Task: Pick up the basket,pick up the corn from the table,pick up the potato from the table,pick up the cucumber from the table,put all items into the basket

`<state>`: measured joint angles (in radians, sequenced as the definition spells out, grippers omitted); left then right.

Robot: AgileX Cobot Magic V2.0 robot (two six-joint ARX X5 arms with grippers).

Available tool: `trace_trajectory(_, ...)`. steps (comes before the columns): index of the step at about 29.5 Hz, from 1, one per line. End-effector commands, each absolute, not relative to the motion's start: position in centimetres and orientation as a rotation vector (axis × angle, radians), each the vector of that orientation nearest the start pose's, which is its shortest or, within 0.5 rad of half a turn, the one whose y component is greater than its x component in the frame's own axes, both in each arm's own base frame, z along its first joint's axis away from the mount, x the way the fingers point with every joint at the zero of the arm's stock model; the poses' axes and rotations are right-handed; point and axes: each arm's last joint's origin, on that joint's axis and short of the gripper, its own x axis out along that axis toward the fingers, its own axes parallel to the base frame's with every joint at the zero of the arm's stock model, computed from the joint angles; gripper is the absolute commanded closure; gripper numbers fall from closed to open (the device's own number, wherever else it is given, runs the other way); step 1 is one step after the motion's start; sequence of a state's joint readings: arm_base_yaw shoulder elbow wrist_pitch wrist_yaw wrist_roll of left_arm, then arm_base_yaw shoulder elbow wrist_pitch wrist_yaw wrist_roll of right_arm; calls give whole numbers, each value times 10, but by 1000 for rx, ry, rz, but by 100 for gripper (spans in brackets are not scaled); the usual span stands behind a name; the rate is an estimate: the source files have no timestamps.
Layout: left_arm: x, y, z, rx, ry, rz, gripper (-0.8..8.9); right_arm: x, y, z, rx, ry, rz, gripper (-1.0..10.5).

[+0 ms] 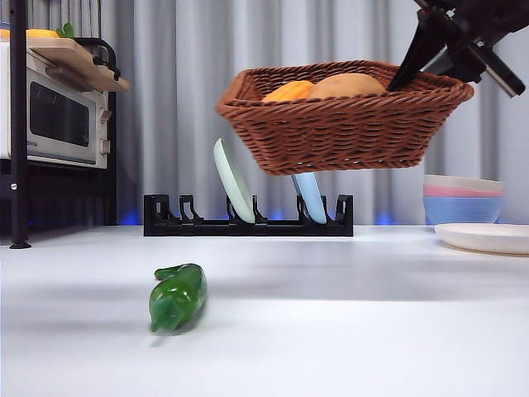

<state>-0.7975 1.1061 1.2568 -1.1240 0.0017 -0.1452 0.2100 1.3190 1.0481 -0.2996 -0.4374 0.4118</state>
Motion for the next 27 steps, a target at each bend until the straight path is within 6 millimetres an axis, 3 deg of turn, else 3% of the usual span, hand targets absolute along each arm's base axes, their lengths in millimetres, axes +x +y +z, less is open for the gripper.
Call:
trace_trajectory(1,138,-145,320,193,1012,-619,315,278,67,313,472,647,504,958)
trace_trajectory(6,152,-157,268,88,1018,-562,316,280,56,314,482,633,469,958)
trace_trajectory(18,200,-195,195,147,1112,-459,316,283,48,318,489,607,446,958)
trace_trajectory(23,210,-201,177,152,1124,-441,324,283,48,318,489,607,446,958)
trace_trajectory(27,216,-202,173,163,1092,-424,518,283,48,318,489,606,446,958)
